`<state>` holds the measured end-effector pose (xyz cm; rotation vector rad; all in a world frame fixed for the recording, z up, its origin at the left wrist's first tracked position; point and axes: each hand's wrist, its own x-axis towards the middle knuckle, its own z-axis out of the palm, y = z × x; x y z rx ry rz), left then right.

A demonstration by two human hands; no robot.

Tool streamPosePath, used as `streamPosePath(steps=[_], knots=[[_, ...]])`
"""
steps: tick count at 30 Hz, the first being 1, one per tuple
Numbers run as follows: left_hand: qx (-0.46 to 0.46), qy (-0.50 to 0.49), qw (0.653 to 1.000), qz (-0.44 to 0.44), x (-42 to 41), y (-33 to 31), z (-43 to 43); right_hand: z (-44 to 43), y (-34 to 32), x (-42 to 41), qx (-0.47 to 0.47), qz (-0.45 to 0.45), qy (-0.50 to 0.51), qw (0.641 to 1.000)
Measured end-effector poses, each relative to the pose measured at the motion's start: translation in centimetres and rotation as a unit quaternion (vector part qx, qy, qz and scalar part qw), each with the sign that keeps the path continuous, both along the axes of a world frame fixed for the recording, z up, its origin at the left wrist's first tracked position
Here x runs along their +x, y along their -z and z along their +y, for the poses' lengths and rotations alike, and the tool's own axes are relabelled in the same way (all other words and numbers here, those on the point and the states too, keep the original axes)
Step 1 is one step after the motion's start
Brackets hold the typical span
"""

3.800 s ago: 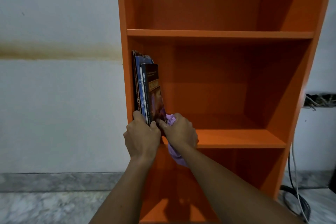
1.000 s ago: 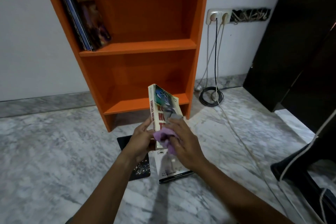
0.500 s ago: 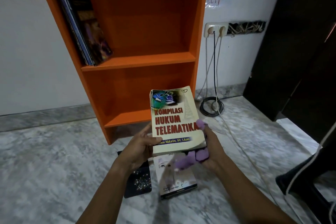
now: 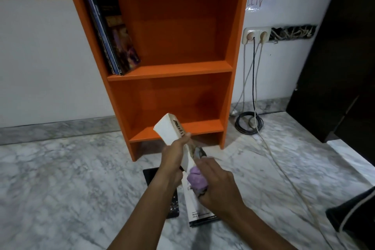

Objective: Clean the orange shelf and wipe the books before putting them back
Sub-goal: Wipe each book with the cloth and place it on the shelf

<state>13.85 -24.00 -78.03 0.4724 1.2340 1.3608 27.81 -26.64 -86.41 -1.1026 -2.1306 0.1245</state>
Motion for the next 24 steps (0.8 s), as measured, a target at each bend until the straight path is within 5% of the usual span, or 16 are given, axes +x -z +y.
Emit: streamPosePath(steps=[3,6,11,18,24], knots=[[-0.001,-0.007,1.0,-0.03,-0.8,1.1,-0.9,-0.2,0.0,0.3,-0.042,-0.002,-0.041,0.998],[0.04,0.036,0.996,-0.075,-1.3,1.3,-1.2,-0.1,-1.2,0.2,-0.167,0.146,-0.105,0.969],[0.085,0.118,0.988,-0.052,-0.3,1.6,-2.2,2.1,-4.8,-1.8,-0.148,0.309,-0.049,0.938],[0.108,0.156,0.98,-0.062,0.1,1.9,-3.2,5.9,-10.2,-2.2,-0.191,0.284,0.054,0.938],[0.186,0.125,0.965,-0.134,-3.1,0.0,-1.8,5.3,-7.1,1.2,-0.402,0.33,0.053,0.852]])
